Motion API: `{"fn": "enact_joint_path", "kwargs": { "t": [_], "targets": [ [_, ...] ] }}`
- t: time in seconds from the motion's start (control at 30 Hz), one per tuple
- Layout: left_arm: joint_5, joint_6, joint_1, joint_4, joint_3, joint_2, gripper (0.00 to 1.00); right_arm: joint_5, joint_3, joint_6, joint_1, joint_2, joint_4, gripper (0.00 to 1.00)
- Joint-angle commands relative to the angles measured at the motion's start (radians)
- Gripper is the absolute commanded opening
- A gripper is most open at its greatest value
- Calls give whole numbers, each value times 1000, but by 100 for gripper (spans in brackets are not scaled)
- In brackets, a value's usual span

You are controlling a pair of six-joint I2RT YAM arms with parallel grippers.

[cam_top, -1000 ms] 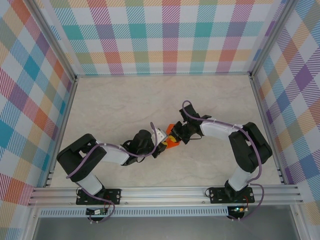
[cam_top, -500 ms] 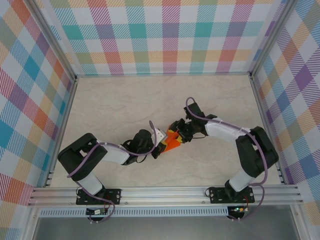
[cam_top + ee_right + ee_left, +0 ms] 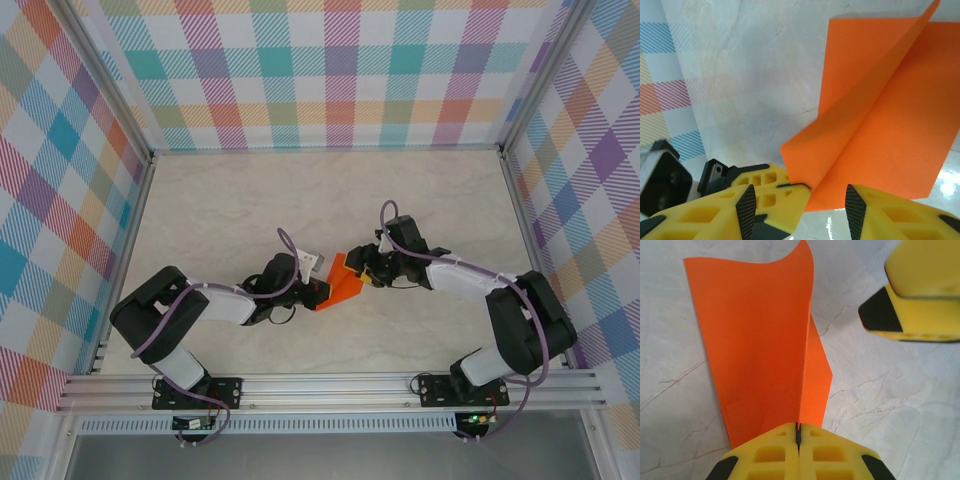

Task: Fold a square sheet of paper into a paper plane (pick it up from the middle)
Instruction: Fourth fold the wing at the center of the table.

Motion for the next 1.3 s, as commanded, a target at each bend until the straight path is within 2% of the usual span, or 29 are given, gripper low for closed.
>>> {"fn": "enact_joint_path", "kwargs": {
  "t": [0.0, 0.3, 0.6, 1.07, 1.27],
  "targets": [
    [20, -143, 20, 2, 16, -7, 0, -39, -9, -68, 1, 35, 61, 52],
    [16, -263, 26, 51, -12, 10, 0, -53, 27, -88, 36, 120, 55, 51],
    [31, -281, 32, 48, -8, 33, 0, -62, 57, -86, 44, 185, 65, 51],
    [31, -307, 39, 64, -13, 46, 0, -7, 92, -82, 47, 231, -12, 47],
    [41, -311, 41, 75, -14, 52, 0, 4, 104, -66, 48, 259, -26, 50]
  ]
}}
